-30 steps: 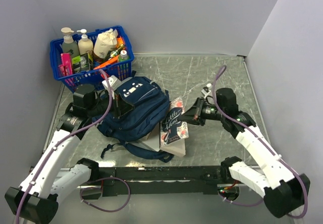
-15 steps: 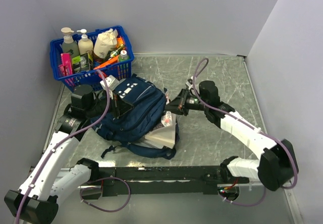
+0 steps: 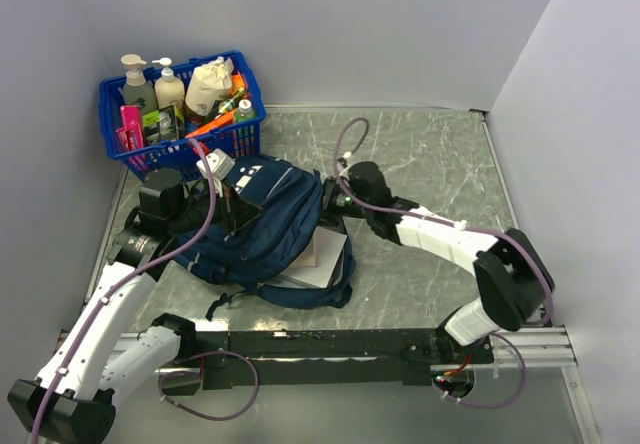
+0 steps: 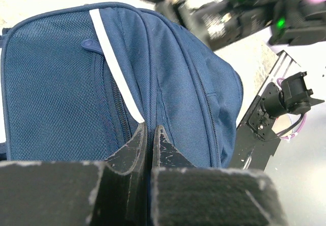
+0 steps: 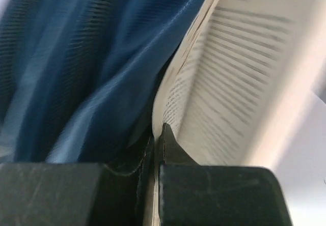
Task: Pack the student bag
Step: Place the book in the student bag.
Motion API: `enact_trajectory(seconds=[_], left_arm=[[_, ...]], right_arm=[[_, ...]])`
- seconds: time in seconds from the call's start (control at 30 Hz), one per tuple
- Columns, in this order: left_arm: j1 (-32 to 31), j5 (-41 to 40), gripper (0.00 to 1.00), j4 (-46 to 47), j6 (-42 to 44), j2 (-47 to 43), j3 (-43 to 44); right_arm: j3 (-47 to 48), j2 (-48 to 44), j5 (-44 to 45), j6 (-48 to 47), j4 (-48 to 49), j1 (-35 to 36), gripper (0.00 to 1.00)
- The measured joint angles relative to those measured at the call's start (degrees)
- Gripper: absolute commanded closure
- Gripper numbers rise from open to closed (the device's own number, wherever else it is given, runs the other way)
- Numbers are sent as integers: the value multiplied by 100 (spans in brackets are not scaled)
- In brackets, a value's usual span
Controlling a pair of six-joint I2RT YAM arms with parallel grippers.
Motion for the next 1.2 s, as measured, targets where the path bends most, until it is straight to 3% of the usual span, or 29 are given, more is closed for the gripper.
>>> enact_trajectory(seconds=[0.03,0.1,0.4,0.47,0.57,0.67,0.7,0.73,0.87,1.0,1.2], left_arm=[[0,0,99,0,-15,2,0],[0,0,99,2,-59,2,-9],[2,63,99,-2,-92,13,-15],[2,66,99,9,-101,13,-37],[2,87,99,42,-107,13,-90],[2,98,99,46,-109,13,-94],[2,98,99,48,-109,13,-94],[2,98,99,48,-109,13,-94],[2,103,99,48,-109,13,-98],[2,153,99,153,-127,13,-181],[2,258,99,522,-271,17,-404]], right_arm=[[87,140,0,-48,-57,76,84],[188,376,-28,-125,-127,192,74],[109,315,-107,-487,-737,155,53],[-13,44,-72,-603,-890,90,53],[-376,-603,-17,-822,-1078,-28,58],[-1027,-1285,-81,-938,-763,-238,81],[-1320,-1475,-94,-949,-527,-337,96],[-1589,-1596,-101,-964,-323,-424,100],[-1963,-1123,-101,-1023,149,-603,100],[-1792,-271,-85,-994,621,-358,100],[-1252,-20,-109,-960,1058,129,100]])
